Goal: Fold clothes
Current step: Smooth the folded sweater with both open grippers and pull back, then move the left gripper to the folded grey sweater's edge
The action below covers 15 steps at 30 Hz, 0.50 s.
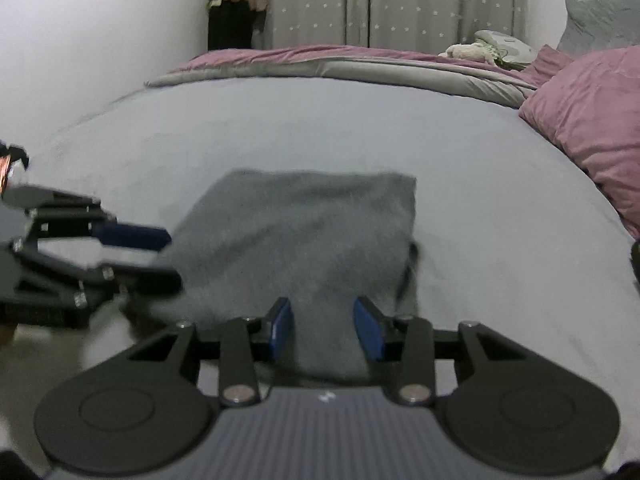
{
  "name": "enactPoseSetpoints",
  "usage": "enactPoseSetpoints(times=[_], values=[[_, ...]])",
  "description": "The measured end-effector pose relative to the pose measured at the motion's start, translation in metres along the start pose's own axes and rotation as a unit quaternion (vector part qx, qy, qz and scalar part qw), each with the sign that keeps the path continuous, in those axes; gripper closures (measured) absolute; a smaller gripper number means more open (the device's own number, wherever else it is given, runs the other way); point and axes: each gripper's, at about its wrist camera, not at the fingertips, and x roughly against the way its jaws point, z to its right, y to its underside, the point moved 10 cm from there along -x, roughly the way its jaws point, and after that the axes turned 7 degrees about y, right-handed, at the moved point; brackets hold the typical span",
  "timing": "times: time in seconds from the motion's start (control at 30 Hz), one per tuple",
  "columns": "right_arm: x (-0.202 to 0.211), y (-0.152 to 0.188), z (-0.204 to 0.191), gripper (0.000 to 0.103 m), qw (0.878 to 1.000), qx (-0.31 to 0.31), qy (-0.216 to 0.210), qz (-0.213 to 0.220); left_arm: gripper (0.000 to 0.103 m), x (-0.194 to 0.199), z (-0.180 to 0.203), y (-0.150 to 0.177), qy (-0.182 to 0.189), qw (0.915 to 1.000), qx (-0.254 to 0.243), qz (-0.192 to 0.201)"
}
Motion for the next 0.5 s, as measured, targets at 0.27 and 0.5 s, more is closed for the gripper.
enactPoseSetpoints(times=[0.27, 0.5], values=[[0.011, 0.014, 0.018, 0.062, 1.000, 0.008, 0.006, -0.008, 0.065, 0.010, -0.001, 0.013, 0.018, 0.9998, 0.006, -0.009], [0.013, 0.019, 0.028, 0.059, 1.000, 0.005, 0.016, -0.025, 0.064, 0.016, -0.007, 0.019, 0.039, 0.9984, 0.037, -0.016]])
